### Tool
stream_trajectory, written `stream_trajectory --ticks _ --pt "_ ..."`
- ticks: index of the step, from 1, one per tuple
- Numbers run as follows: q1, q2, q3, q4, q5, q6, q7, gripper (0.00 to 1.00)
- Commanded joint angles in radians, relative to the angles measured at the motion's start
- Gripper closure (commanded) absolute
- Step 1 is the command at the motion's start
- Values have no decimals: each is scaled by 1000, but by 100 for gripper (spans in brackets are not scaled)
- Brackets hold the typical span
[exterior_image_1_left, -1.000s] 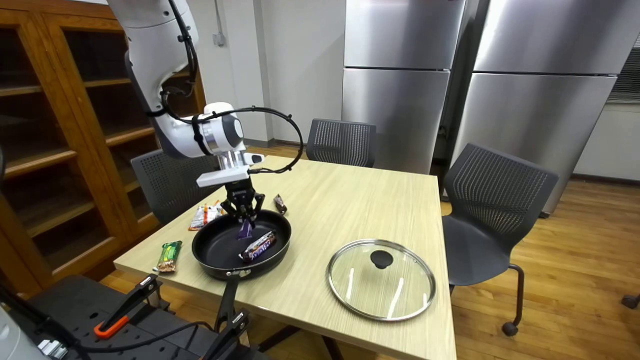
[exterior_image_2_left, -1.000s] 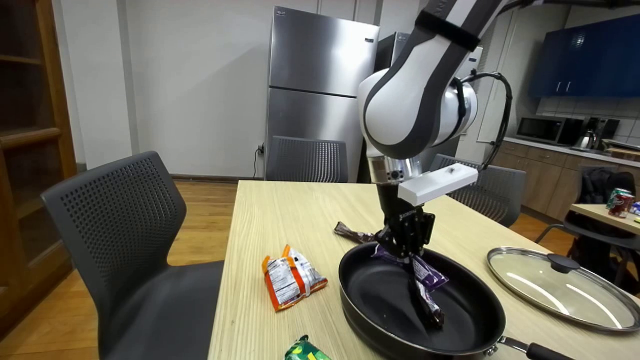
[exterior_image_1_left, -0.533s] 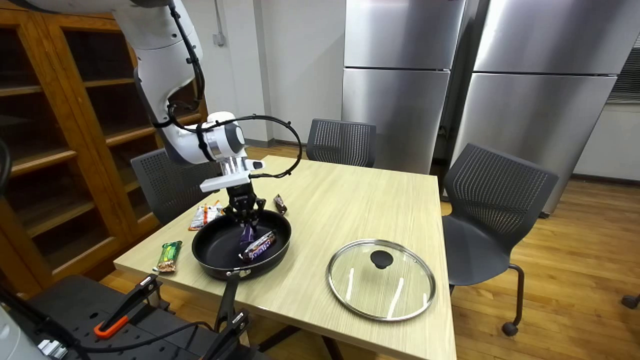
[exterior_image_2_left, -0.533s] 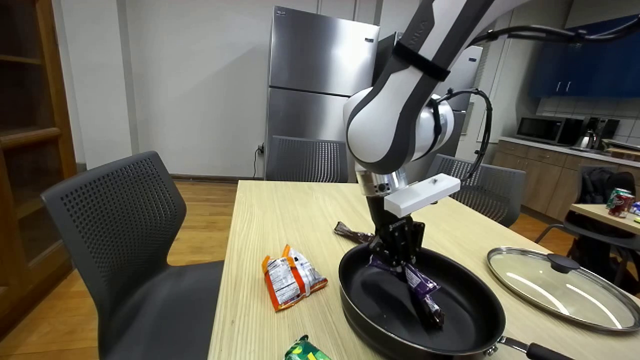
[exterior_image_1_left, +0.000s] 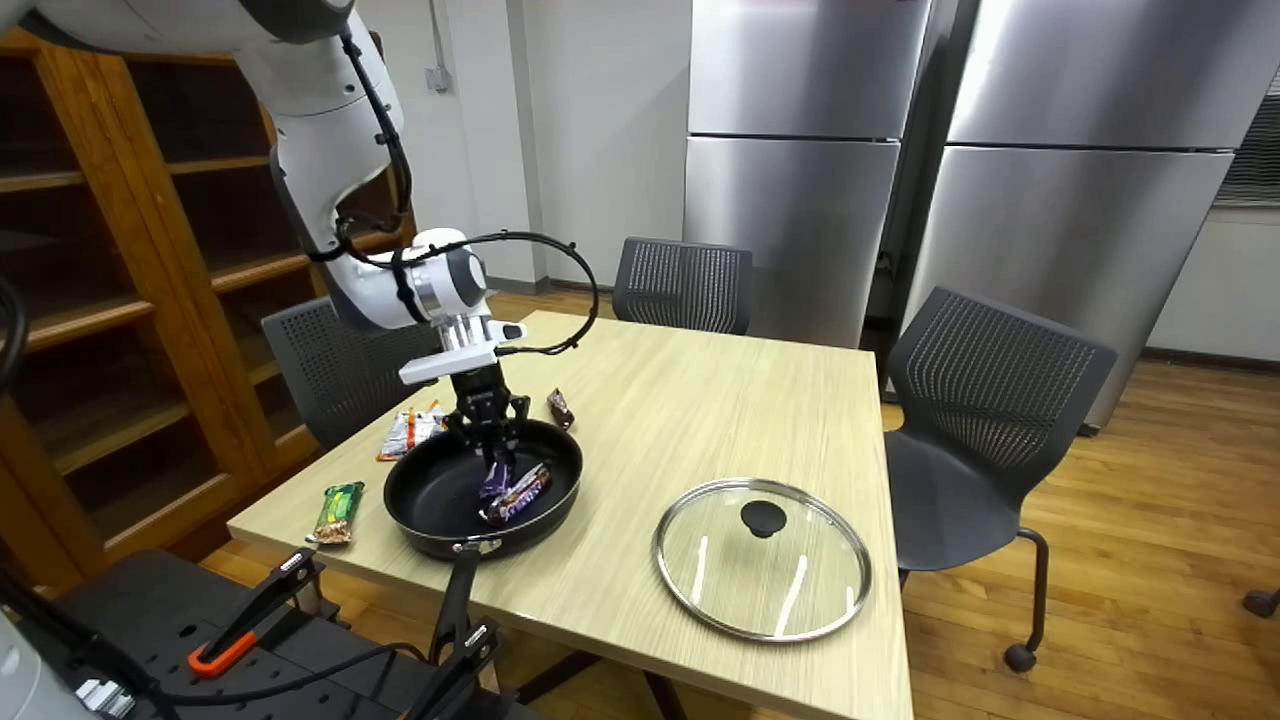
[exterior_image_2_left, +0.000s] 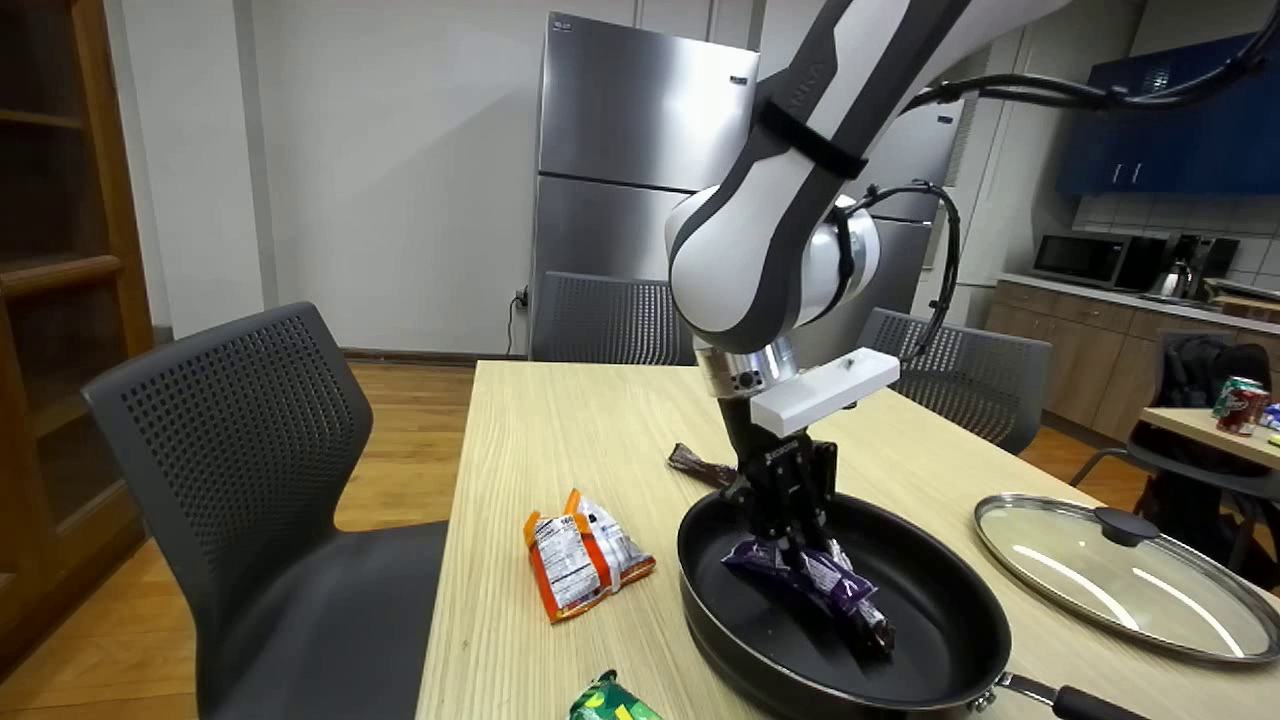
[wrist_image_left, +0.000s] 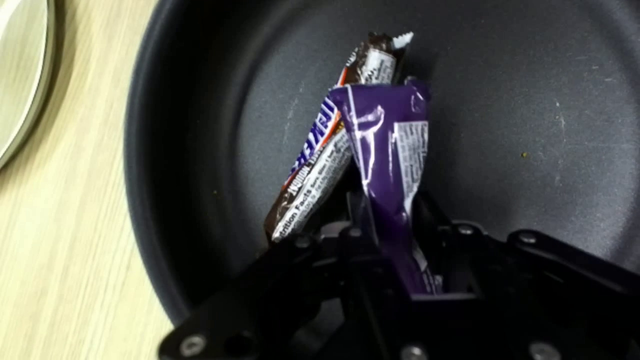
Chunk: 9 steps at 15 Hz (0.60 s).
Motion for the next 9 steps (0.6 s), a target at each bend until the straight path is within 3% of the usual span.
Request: stream_trajectory --ticks 1,6,9 --pt "9 -17 1 11 -33 -40 17 37" --pt "0 -44 2 5 -44 -53 5 1" --pt "-2 -59 -2 10 -54 -53 4 0"
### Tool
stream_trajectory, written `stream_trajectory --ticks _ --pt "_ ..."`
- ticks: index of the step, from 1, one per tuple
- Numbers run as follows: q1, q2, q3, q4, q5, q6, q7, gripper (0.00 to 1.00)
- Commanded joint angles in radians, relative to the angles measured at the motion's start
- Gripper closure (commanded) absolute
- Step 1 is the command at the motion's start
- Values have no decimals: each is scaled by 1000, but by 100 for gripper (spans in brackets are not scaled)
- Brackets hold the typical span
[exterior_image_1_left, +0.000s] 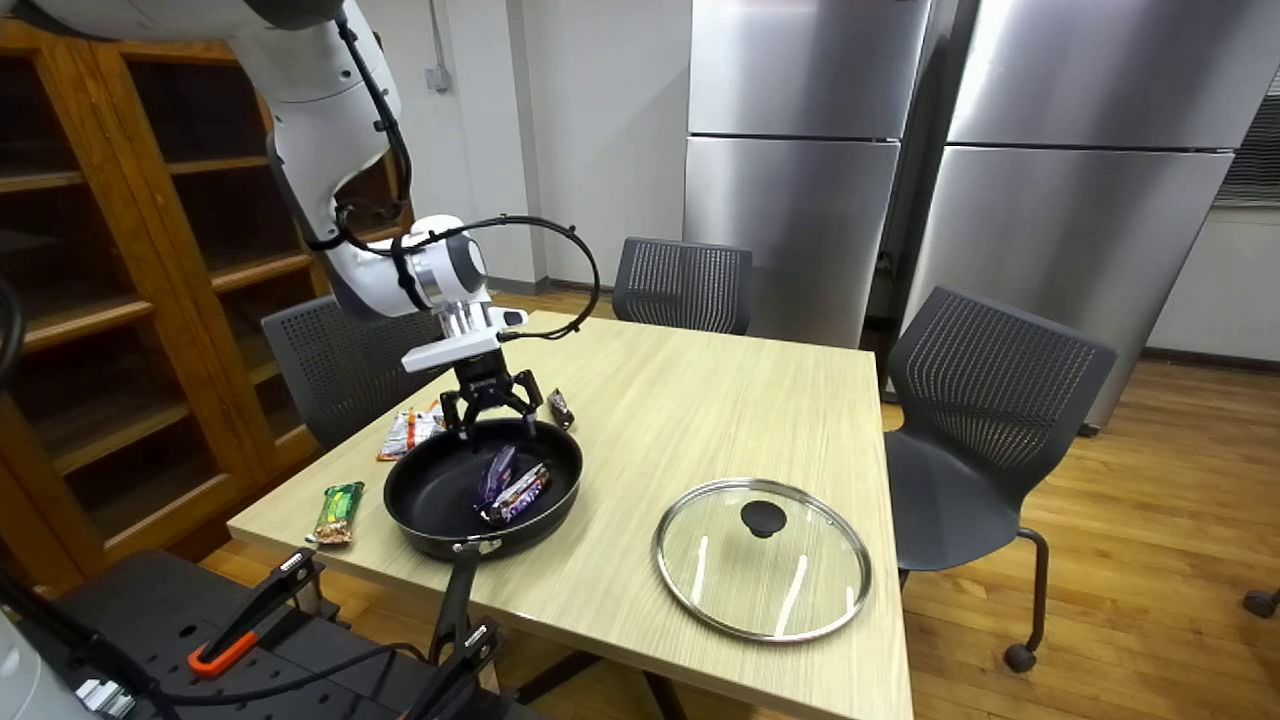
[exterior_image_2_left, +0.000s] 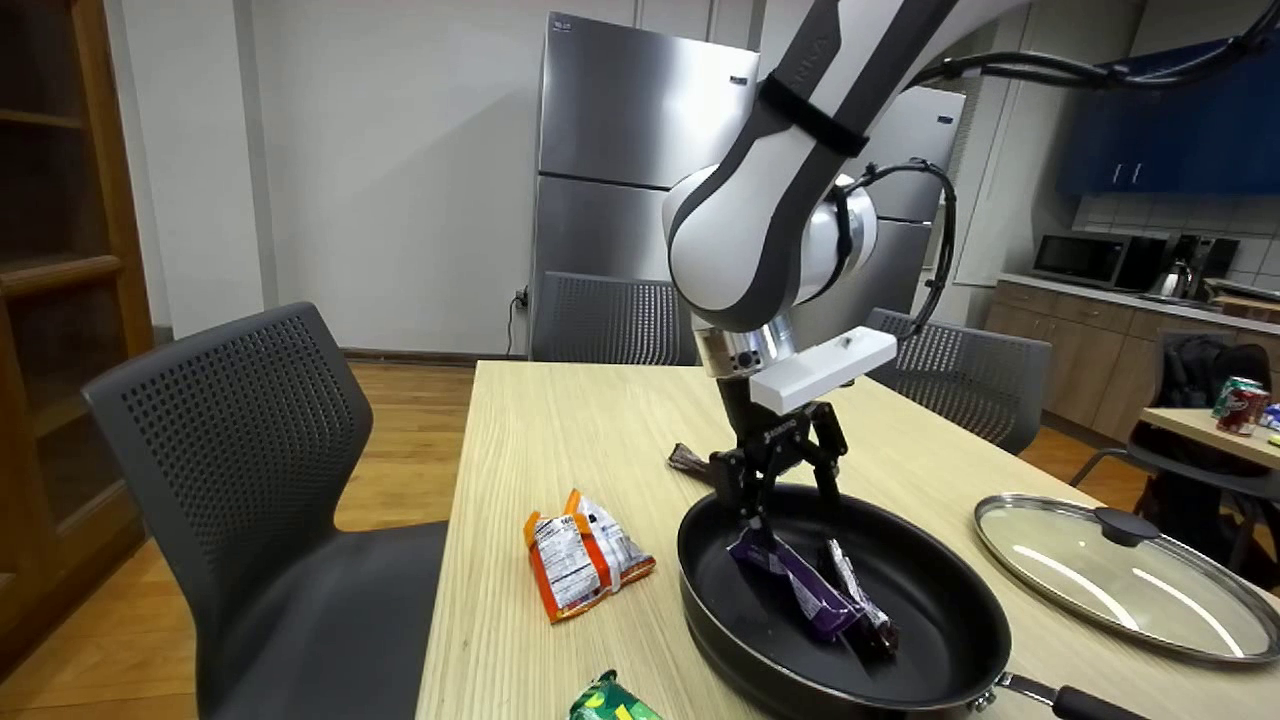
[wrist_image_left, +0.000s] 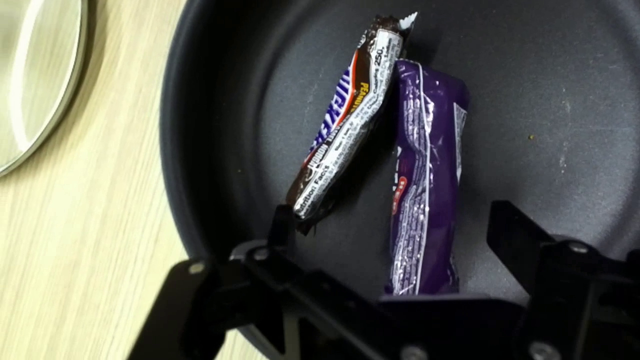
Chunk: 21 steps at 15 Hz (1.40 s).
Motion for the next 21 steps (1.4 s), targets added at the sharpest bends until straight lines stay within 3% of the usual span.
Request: stream_trajectory --ticks 1,9,21 --pt "-5 -38 -1 9 -35 -37 4 0" --pt "-13 -24 -9 106 -52 -59 -9 0" --pt "-35 135 -23 409 -52 -171 -47 0"
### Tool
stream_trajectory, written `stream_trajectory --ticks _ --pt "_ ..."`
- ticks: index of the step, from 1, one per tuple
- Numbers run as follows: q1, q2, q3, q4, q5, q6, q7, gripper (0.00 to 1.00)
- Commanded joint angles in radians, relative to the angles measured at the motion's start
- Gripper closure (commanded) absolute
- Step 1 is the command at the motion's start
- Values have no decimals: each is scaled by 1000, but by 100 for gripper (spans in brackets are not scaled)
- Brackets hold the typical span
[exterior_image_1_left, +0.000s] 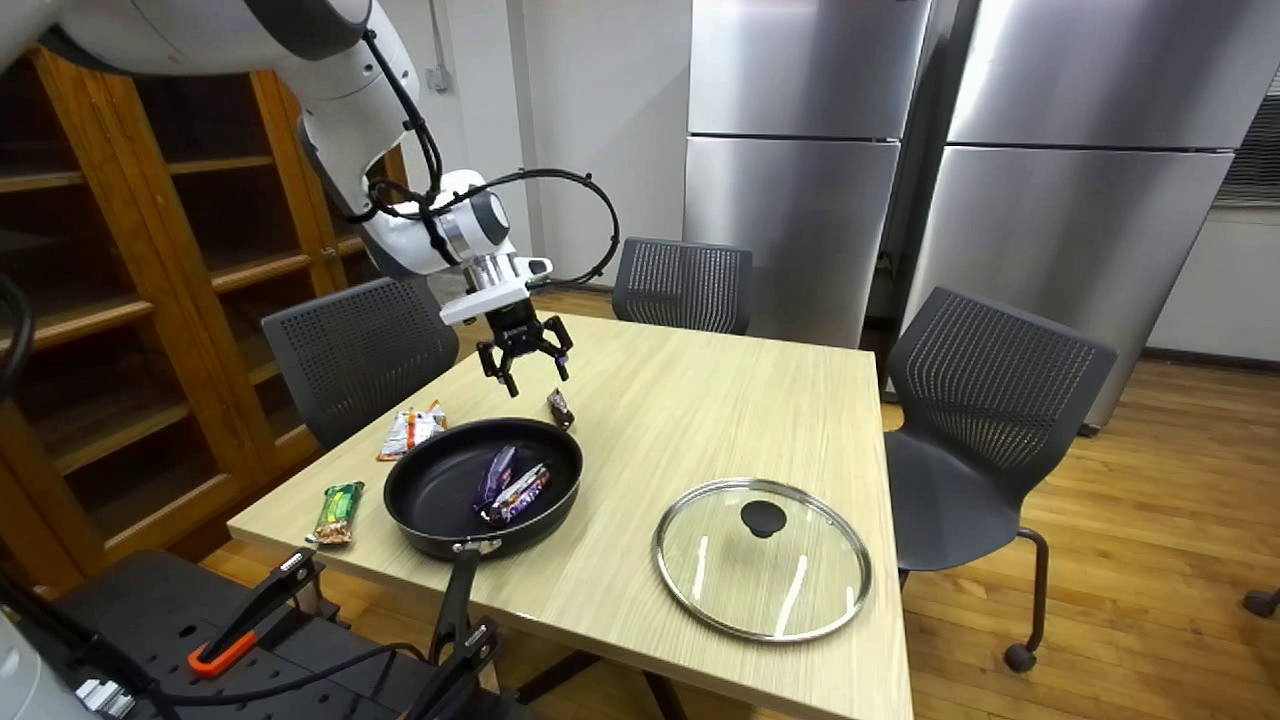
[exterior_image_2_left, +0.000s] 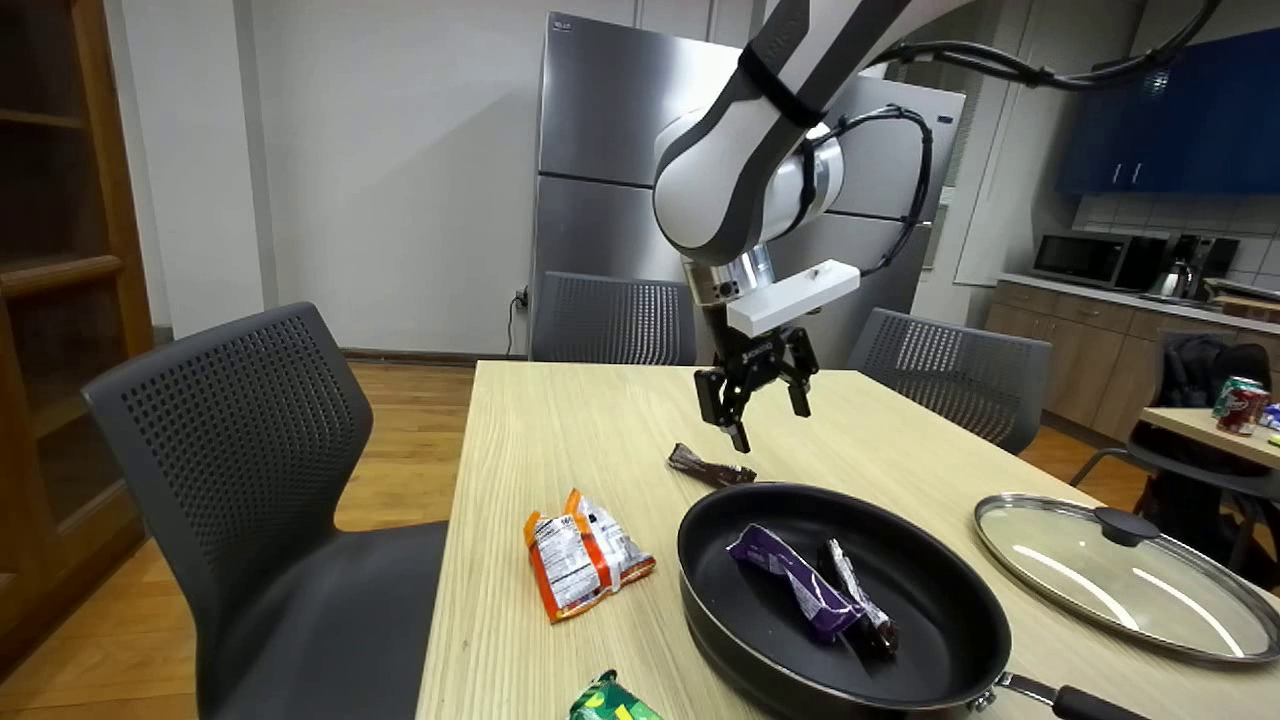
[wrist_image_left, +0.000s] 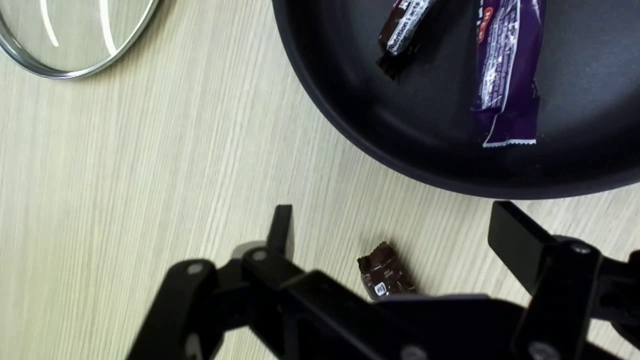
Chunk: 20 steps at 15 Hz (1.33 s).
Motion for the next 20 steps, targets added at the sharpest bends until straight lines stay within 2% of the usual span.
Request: stream_trajectory --ticks 1,13,20 --pt "-22 91 7 163 -18 -91 -47 0" --pt "-42 334 6 557 -15 -313 -202 0" --pt "-40 432 4 711 -7 -382 -269 0"
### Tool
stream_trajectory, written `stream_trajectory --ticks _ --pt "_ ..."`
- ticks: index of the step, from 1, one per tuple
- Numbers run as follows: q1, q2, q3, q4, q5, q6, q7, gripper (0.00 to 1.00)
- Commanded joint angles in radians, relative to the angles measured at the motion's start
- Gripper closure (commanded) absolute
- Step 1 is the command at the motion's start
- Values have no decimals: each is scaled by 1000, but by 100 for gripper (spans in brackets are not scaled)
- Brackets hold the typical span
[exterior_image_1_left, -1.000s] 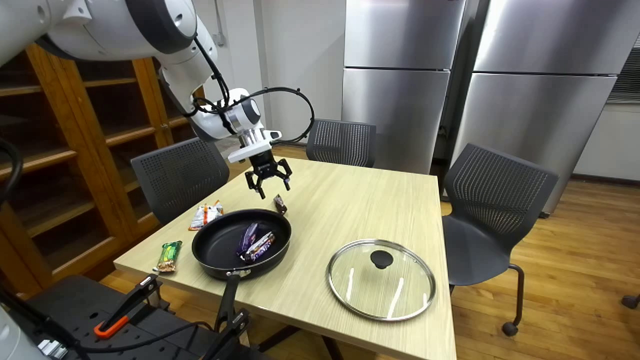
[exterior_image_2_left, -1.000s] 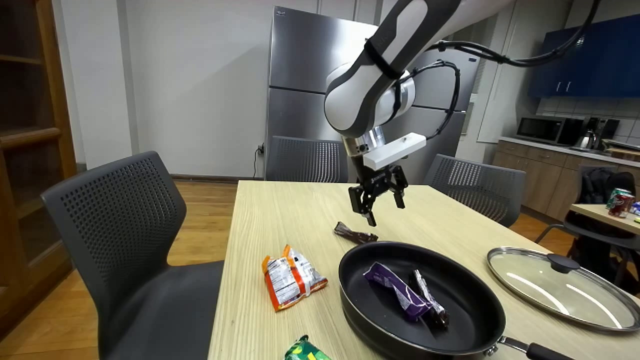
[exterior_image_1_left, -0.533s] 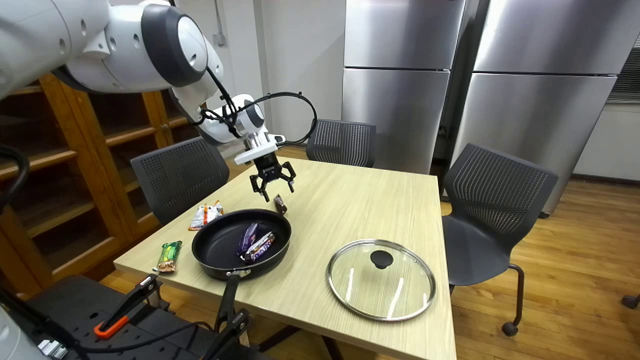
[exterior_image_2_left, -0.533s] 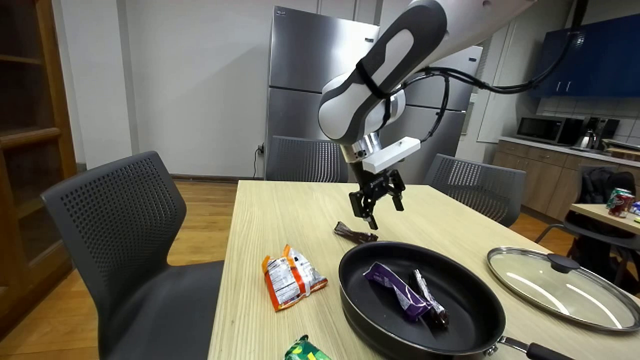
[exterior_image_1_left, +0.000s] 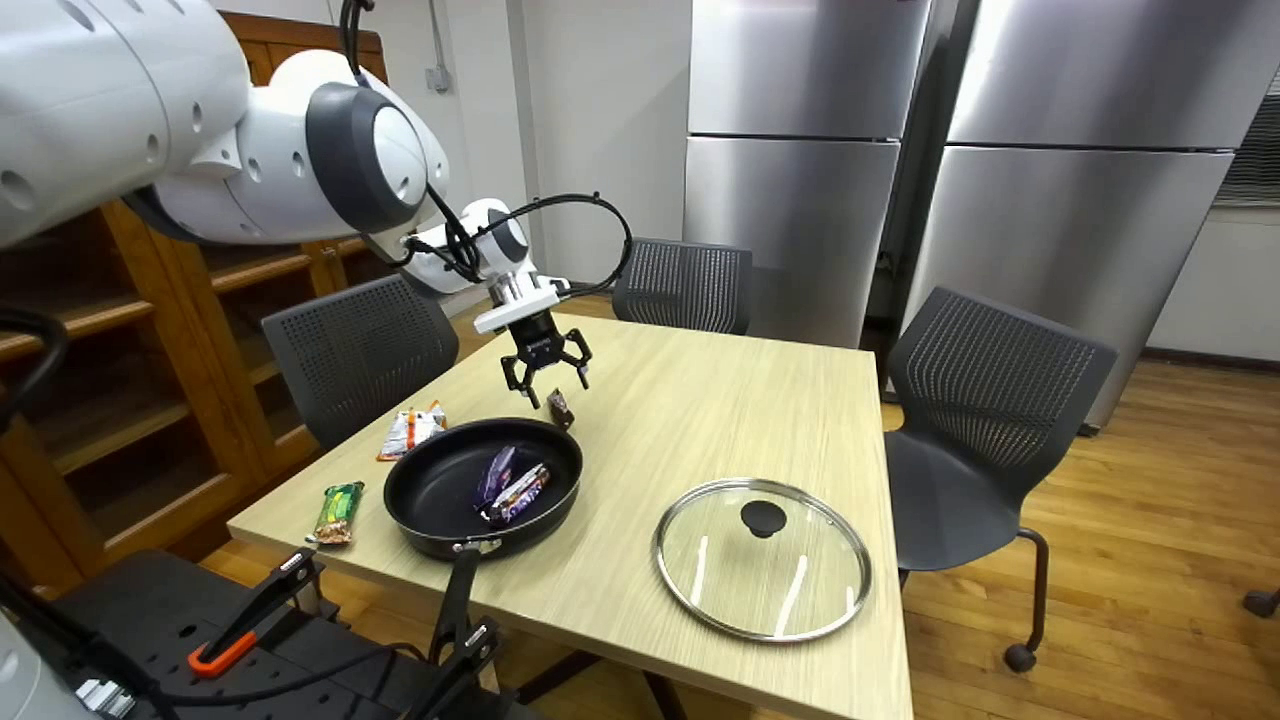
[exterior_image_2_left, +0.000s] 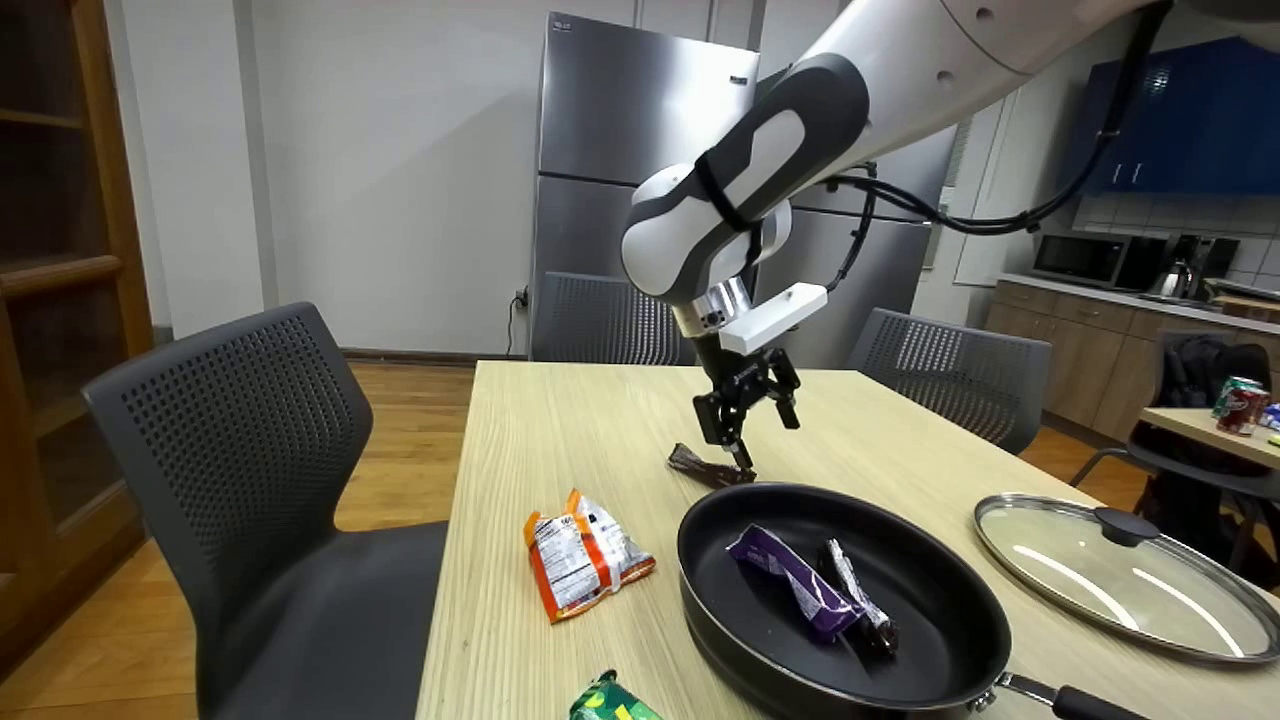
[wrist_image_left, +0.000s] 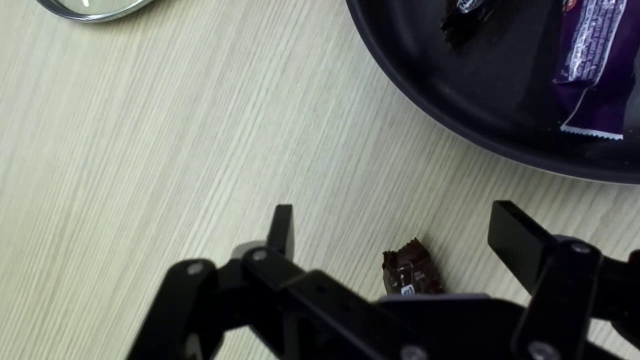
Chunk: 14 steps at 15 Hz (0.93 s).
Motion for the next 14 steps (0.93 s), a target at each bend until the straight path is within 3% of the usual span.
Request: stream_trajectory --ticks 1,6,7,14 --pt "-8 75 5 137 -5 -65 -58 0" --pt "-3 122 -8 214 -3 -93 -51 0" --pt "0 79 -2 118 0 -40 -29 0" --pt "-1 95 -3 157 -3 -59 -29 0"
